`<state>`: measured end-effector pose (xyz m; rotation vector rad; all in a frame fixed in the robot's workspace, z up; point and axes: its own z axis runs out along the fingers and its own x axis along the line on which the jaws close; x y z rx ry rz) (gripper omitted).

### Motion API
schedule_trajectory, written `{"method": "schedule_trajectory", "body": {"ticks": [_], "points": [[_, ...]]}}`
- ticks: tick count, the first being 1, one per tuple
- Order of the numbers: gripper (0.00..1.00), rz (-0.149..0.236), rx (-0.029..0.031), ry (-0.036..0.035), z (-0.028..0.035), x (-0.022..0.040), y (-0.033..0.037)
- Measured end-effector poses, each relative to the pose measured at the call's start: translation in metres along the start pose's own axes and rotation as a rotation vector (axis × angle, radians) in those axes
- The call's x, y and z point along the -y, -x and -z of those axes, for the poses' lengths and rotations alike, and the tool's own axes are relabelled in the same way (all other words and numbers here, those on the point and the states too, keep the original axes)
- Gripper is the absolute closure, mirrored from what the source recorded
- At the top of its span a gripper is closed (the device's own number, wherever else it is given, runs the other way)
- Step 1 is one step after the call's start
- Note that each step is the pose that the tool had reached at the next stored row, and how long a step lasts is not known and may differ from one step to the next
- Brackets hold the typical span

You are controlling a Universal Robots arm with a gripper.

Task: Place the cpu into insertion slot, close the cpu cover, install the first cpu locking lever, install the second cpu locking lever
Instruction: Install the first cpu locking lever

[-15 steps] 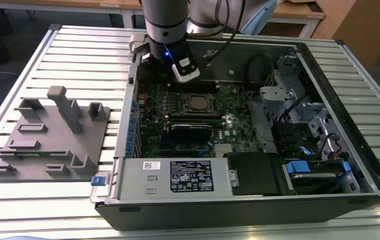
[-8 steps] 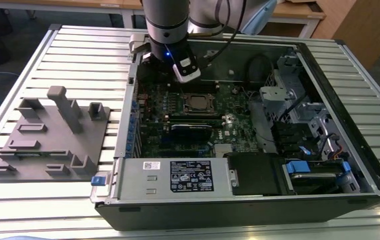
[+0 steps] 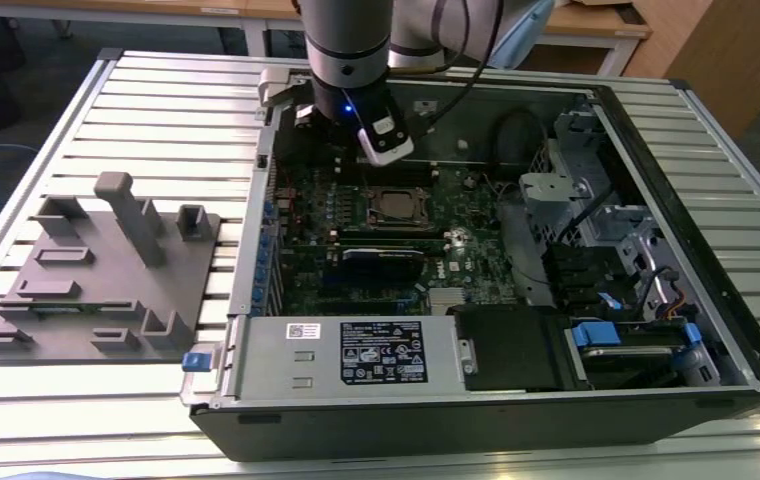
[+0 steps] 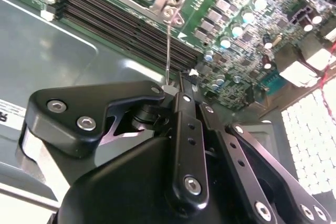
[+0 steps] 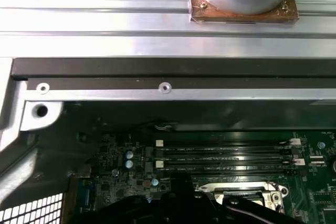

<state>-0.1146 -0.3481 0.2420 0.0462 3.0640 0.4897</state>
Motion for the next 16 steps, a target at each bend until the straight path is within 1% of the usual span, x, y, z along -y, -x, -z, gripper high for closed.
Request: {"method": "schedule_trajectory", "body": {"ticks": [12, 13, 16], "points": [[0.89, 0.000, 0.0000, -0.0011, -0.0012, -0.0006, 0.0269], [0.89, 0.000, 0.0000, -0.0013, -0.0013, -0.0006, 0.0283], [0.89, 0.000, 0.0000, -0.0023, -0.0013, -0.0006, 0.0285]]}}
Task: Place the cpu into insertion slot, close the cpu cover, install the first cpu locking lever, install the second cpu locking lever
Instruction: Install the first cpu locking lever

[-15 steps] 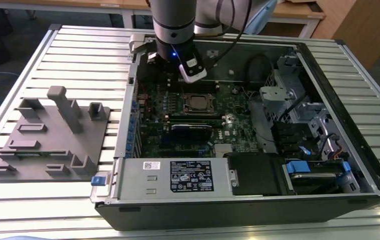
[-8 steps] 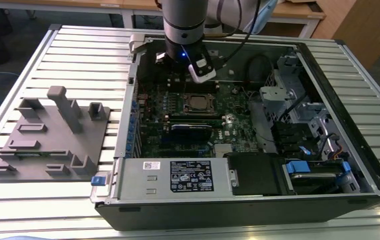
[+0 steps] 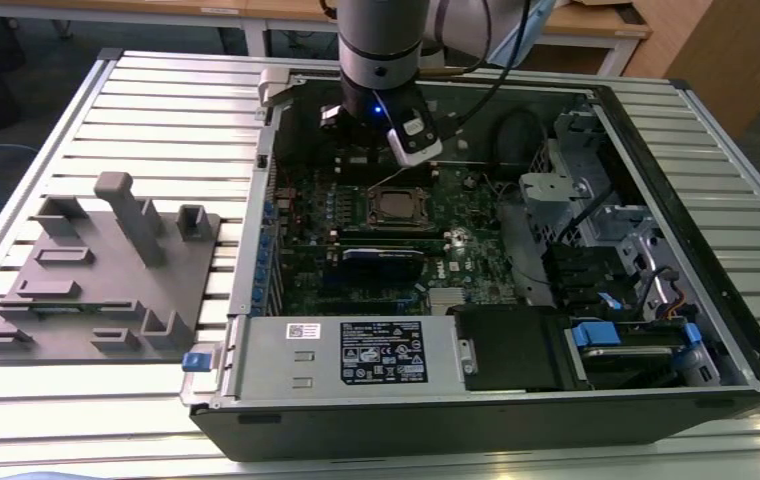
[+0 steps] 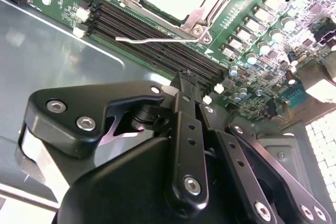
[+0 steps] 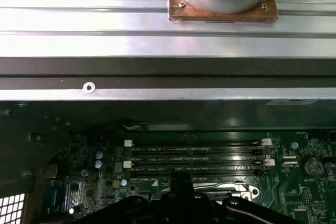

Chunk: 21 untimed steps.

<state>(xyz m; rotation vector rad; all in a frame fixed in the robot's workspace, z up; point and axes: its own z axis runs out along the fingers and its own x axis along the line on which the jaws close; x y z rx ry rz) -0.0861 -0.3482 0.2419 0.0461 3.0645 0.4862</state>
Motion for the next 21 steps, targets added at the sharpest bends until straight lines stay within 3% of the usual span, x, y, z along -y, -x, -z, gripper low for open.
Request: {"method": "schedule_trajectory", "body": {"ticks": [1, 2, 3, 6, 21], "points": [[0.89, 0.000, 0.0002, -0.0015, -0.0001, -0.0001, 0.0001], [0.89, 0.000, 0.0002, -0.0072, -0.0001, -0.0001, 0.0000], [0.89, 0.001, 0.0006, -0.0230, -0.0001, 0.0000, 0.0000], [0.89, 0.002, 0.0008, -0.0362, -0.0005, 0.0000, 0.0000], [0.89, 0.000, 0.0016, -0.0400, -0.0094, 0.0010, 0.0097]]}}
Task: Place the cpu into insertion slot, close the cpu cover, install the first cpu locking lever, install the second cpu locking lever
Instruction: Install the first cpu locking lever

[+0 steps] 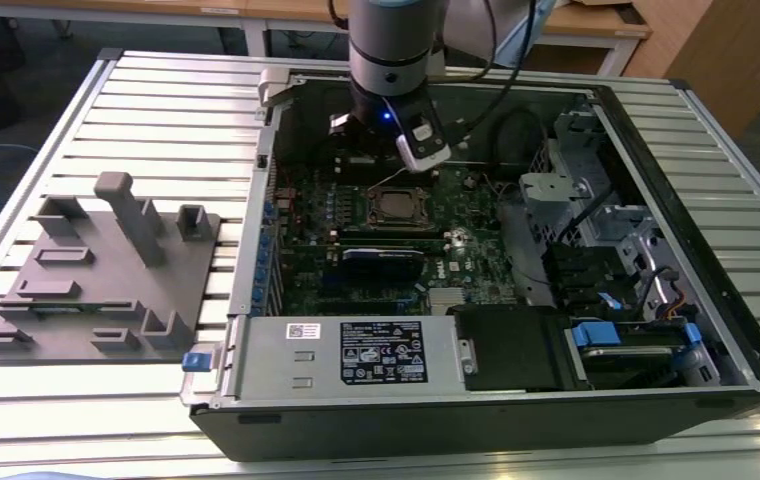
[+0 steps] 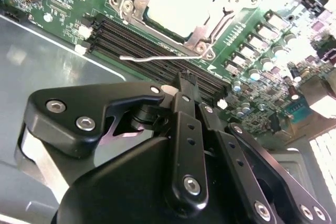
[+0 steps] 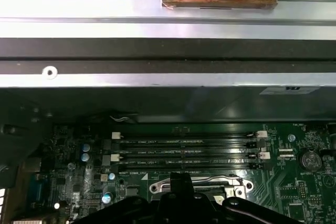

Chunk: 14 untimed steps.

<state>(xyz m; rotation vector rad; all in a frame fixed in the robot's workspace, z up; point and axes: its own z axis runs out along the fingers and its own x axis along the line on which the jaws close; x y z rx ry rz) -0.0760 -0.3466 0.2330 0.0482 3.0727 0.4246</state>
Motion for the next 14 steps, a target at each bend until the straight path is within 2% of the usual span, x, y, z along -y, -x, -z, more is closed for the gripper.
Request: {"method": "schedule_trajectory", "body": {"ticks": [6, 14], "points": [[0.89, 0.000, 0.0001, 0.0000, -0.0053, 0.0001, 0.0083], [0.89, 0.000, 0.0002, 0.0000, -0.0105, -0.0042, 0.0113]]}}
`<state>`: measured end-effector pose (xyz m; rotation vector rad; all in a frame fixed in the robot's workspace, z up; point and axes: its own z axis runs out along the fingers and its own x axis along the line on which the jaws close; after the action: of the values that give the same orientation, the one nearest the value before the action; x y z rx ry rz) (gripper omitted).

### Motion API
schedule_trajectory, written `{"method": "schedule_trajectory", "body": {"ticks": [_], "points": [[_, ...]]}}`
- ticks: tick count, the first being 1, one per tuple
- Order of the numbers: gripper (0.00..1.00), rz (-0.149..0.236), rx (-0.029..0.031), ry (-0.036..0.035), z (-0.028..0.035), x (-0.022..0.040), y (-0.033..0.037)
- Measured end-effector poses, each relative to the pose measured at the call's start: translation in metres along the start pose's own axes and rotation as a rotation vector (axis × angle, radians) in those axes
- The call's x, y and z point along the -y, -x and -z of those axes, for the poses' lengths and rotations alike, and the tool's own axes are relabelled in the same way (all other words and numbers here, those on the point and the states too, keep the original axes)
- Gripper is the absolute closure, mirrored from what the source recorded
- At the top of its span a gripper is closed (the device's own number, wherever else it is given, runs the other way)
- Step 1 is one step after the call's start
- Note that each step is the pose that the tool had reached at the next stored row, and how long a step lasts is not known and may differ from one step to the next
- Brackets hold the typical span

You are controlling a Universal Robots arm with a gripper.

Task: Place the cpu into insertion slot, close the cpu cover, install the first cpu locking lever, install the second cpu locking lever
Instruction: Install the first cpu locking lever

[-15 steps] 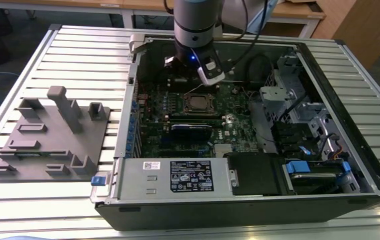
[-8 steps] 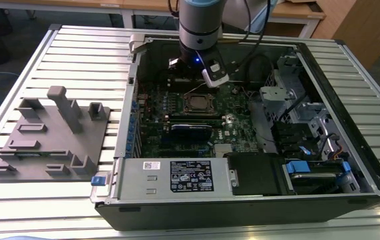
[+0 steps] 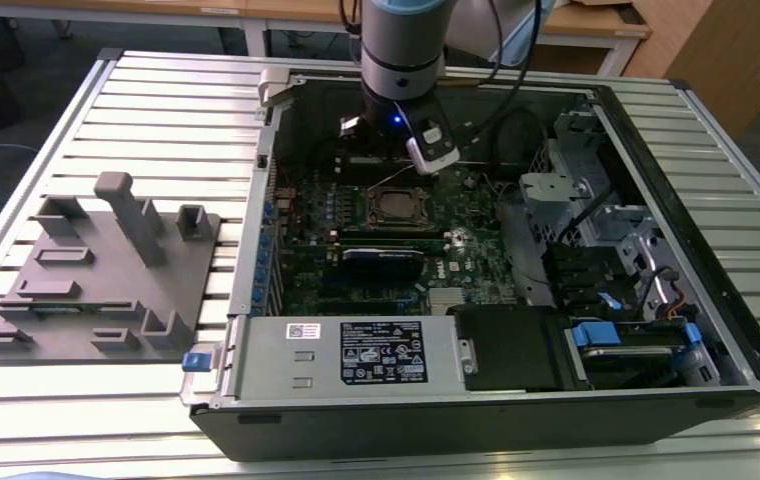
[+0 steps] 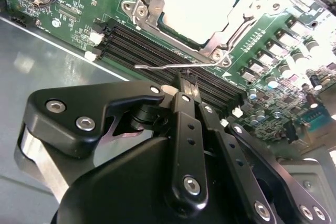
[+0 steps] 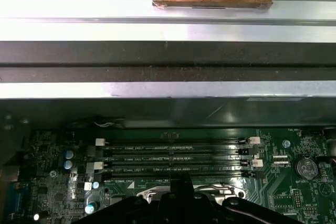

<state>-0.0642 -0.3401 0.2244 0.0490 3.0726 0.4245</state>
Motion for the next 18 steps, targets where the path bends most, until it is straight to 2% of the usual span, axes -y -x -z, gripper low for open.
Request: {"method": "schedule_trajectory", "body": {"ticks": [15, 16, 18], "points": [[0.89, -0.002, 0.0004, -0.0006, -0.0030, -0.0002, 0.0037], [0.89, -0.005, 0.0012, -0.0008, -0.0031, -0.0001, 0.0037], [0.89, -0.028, 0.0078, -0.0015, -0.0036, 0.0000, 0.0037]]}}
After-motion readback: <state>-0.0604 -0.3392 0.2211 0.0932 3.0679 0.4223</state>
